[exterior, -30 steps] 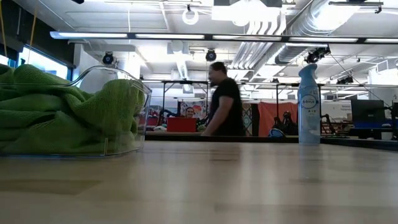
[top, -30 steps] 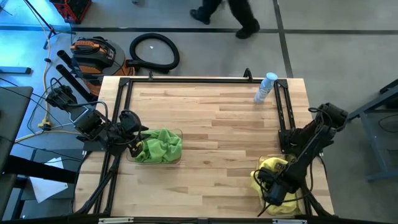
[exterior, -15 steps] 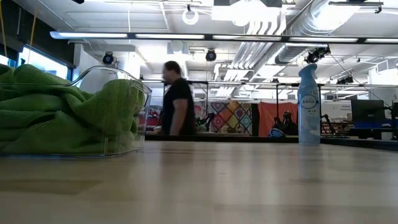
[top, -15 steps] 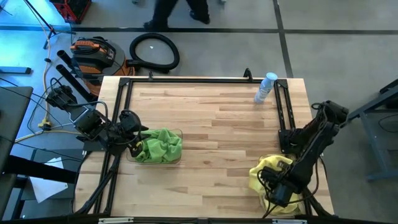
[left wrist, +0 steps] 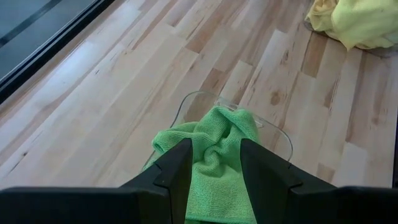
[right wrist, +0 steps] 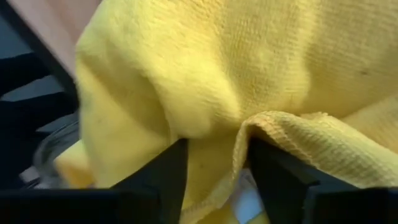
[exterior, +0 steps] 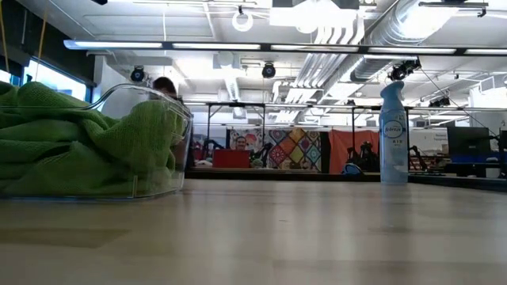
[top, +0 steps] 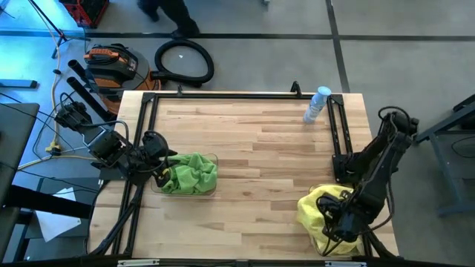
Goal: Sort microfiber towel by color & place in baskets
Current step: Put the yellow towel into the right transparent bin
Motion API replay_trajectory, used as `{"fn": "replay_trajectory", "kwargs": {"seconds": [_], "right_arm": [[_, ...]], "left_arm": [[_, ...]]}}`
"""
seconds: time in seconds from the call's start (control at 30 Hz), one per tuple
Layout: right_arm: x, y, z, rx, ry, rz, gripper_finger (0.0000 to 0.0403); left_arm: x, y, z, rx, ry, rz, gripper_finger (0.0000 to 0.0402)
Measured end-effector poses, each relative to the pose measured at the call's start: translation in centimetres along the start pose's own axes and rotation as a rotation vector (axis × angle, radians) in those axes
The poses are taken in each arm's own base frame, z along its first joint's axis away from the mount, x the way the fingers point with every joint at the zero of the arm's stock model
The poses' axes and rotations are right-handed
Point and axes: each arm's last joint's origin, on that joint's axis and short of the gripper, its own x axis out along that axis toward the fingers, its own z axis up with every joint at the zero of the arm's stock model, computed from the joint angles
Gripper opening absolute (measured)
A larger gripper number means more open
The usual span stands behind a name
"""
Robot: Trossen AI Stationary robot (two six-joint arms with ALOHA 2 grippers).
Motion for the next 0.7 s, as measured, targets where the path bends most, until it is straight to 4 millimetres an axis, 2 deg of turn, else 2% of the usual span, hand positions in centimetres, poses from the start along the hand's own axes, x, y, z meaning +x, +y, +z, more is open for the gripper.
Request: {"fn": "replay_trajectory", "kwargs": {"seconds": [0.17,0.4,0.53,0.6,0.7], "right_arm": [[-1.4,-0.4,0.0,0.047,0.031,0.063,0.0189],[-4.3,0.0,0.0,0.036,0.022,0.074,0.0174],[-6.1,0.3,0.3,0.034,-0.073,0.100,0.0162],[-6.4,0.6,0.7,0.011,-0.135,0.114,0.0156],[-5.9,1.2,1.3,-0.044,-0.195,0.088,0.0147]], "left_arm": [[0.0,0.0,0.0,-0.007,0.000,0.000,0.0125],[0.0,0.0,0.0,-0.007,0.000,0.000,0.0125],[0.0,0.0,0.0,-0.007,-0.001,0.000,0.0125],[0.0,0.0,0.0,-0.007,-0.004,0.003,0.0125],[0.0,0.0,0.0,-0.006,-0.005,0.003,0.0125]]}}
